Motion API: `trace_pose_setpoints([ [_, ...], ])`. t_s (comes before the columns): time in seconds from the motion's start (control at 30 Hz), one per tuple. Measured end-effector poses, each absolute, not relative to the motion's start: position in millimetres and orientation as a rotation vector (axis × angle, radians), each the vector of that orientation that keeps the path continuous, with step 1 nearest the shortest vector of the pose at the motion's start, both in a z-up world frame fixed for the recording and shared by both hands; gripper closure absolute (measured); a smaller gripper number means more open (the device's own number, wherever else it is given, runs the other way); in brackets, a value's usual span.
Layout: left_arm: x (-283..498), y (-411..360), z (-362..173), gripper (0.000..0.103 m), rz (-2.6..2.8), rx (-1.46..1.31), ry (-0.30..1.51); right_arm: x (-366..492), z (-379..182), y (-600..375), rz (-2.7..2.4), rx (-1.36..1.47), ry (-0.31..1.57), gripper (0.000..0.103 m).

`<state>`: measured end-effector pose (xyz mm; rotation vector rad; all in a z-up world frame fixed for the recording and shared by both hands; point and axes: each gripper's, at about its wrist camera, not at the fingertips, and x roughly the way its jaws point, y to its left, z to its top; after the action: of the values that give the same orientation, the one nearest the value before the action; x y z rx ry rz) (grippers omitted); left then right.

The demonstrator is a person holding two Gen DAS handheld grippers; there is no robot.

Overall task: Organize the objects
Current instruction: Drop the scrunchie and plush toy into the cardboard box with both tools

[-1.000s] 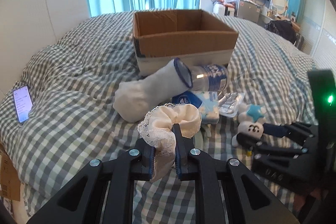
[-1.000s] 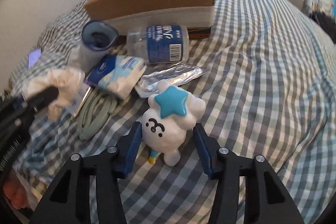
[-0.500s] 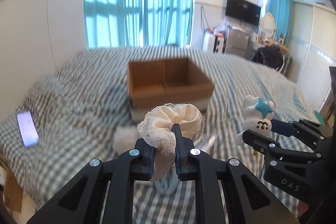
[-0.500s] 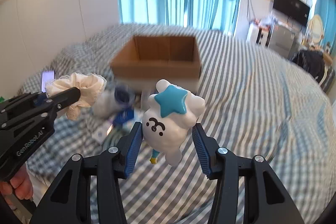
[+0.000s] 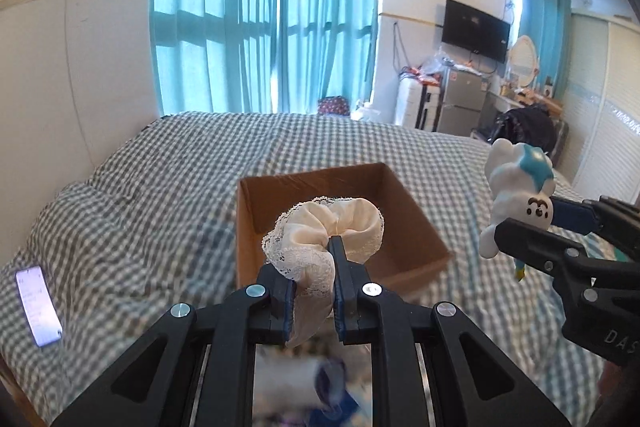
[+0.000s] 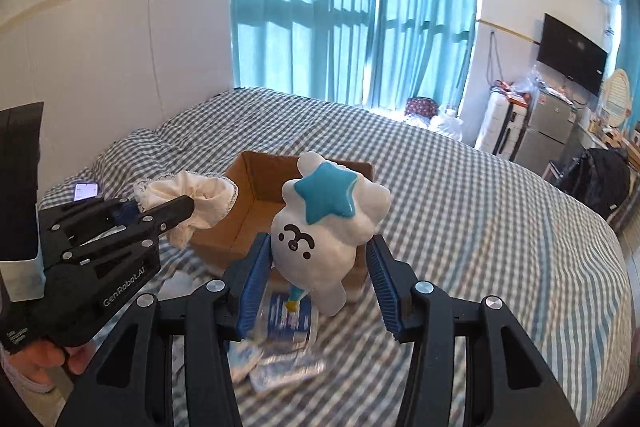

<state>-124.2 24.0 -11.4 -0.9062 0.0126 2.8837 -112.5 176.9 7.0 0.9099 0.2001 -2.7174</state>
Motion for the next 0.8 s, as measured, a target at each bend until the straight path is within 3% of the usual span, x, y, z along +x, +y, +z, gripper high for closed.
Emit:
trace_pose_setpoints([
  [0.43,-233.7,16.3,-66.6,0.088,2.829,-1.055,0.024,-258.8,-65.5,179.0,-2.631,1.048,0.093,0.054],
  [0.7,-245.6,23.7,-82.9,0.084,2.800,-1.045,0.029,-278.4,-89.5,179.4,-2.594,1.039,0.055,0.053],
  [0.73,-244.8,24.2,-83.5,0.083,2.792,-1.044,0.034,-276.0,-88.2,180.0,-2.593,1.032,0.044,0.053],
  [0.8,-243.9,23.8,-81.8,0.060,2.781,-1.049,0.030,-272.1,-82.1,180.8,-2.603,1.005,0.028,0.050],
])
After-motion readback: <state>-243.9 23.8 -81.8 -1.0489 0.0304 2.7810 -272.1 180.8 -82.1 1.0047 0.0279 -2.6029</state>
